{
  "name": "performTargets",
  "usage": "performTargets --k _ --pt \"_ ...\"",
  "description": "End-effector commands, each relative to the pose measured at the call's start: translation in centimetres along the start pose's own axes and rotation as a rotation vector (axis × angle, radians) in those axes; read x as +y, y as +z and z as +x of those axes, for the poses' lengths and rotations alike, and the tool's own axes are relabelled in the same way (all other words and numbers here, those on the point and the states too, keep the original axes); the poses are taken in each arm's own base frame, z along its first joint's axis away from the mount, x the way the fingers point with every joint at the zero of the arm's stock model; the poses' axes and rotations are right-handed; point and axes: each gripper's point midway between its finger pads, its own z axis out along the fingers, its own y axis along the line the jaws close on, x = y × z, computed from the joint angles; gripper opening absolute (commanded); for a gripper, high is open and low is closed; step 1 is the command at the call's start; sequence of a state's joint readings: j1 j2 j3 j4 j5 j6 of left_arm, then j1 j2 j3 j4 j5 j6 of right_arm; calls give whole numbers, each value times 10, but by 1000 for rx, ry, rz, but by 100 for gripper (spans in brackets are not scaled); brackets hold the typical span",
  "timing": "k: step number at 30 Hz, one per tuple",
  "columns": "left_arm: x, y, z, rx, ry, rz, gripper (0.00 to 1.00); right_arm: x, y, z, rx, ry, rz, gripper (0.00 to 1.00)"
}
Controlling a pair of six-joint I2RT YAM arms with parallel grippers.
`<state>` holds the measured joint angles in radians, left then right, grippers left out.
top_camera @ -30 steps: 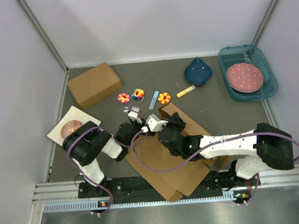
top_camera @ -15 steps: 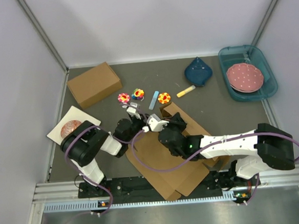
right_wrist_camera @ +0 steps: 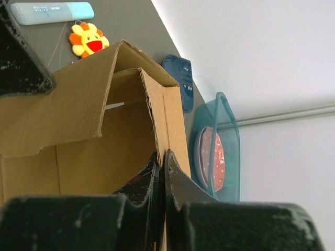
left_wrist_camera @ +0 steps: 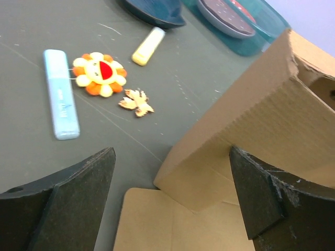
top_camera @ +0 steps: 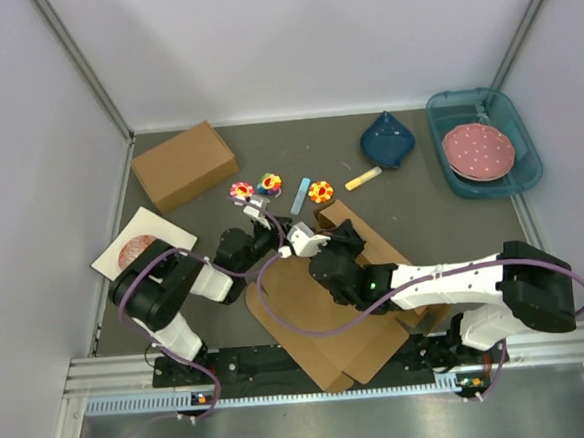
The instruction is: Fold the paper box
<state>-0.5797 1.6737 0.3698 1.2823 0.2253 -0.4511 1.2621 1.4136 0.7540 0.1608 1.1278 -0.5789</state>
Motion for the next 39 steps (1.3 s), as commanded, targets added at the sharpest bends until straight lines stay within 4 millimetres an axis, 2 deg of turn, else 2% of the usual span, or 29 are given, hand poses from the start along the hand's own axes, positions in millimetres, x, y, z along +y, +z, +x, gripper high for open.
performTargets --k 1,5,12,19,25,29,32,36,37,39 --pt "-78 -2 -75 -266 98 364 96 78 -7 39 22 -111 -277 0" --pt "-85 -2 -71 -247 103 403 98 78 -7 39 21 -107 -280 0" --pt "-91 5 -78 -269 126 425 98 80 -7 38 18 -103 -290 0" --pt "-79 26 -76 -292 169 370 99 85 -7 35 16 -97 -311 0" --pt "-65 34 -81 -335 232 286 99 89 -8 35 16 -91 -330 0" --pt "-66 37 -81 -358 302 253 99 91 -8 34 12 -83 -339 0" --pt "-61 38 -81 -378 357 187 93 91 -8 33 12 -78 -342 0" --pt "-48 33 -82 -388 366 108 75 91 -9 33 11 -76 -341 0" --pt "-46 32 -83 -389 374 100 64 90 -8 32 11 -77 -342 0" --pt "-44 29 -84 -393 383 81 51 91 -8 32 11 -77 -343 0"
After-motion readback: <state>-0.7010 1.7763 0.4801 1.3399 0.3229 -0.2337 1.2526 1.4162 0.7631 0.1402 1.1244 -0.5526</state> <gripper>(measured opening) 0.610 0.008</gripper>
